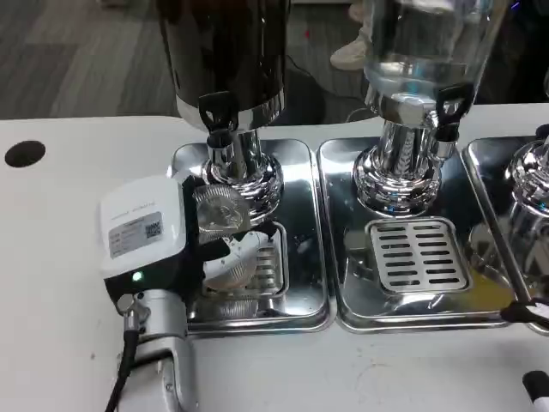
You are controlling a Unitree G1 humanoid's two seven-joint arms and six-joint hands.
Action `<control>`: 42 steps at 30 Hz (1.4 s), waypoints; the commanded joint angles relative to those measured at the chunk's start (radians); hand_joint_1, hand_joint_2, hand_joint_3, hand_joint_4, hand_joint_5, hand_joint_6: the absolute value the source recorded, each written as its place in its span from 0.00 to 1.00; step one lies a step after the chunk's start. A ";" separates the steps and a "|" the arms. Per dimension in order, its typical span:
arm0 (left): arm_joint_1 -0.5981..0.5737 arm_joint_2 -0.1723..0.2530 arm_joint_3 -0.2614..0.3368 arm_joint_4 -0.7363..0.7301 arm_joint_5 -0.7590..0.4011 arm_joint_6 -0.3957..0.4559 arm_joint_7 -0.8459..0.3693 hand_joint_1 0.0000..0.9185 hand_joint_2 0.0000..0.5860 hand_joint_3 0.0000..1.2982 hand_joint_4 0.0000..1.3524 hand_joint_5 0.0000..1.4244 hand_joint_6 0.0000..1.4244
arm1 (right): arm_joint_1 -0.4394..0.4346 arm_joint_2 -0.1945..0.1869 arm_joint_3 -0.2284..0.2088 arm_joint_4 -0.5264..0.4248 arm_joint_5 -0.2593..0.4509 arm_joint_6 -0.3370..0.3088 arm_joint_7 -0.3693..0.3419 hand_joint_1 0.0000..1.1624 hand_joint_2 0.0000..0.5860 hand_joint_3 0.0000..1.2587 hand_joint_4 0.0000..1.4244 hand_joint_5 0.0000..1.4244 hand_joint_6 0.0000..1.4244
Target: Grasp the cup under the faucet to collect the drink, then remove the cup.
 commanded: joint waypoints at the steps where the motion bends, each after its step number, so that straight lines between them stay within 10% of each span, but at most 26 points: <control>1: -0.043 0.001 0.007 0.019 -0.022 -0.002 0.056 0.34 0.22 0.35 0.39 0.55 0.64 | -0.001 -0.008 -0.006 -0.002 0.016 -0.017 0.012 0.39 0.65 0.22 0.12 0.06 0.00; 17: -0.119 -0.012 -0.006 0.155 -0.096 0.003 0.110 0.32 0.22 0.32 0.35 0.53 0.62 | -0.019 -0.025 -0.014 0.006 0.043 -0.008 0.040 0.39 0.65 0.22 0.12 0.06 0.00; 28: -0.133 -0.015 -0.036 0.172 -0.122 -0.003 0.124 0.10 0.09 0.27 0.31 0.50 0.60 | -0.029 -0.035 -0.015 0.028 0.058 -0.015 0.053 0.39 0.65 0.22 0.12 0.06 0.00; 42: 0.010 0.065 -0.033 -0.077 -0.121 -0.005 0.088 0.07 0.08 0.27 0.29 0.47 0.57 | -0.035 -0.026 -0.002 0.010 0.057 -0.005 0.060 0.39 0.65 0.22 0.12 0.06 0.00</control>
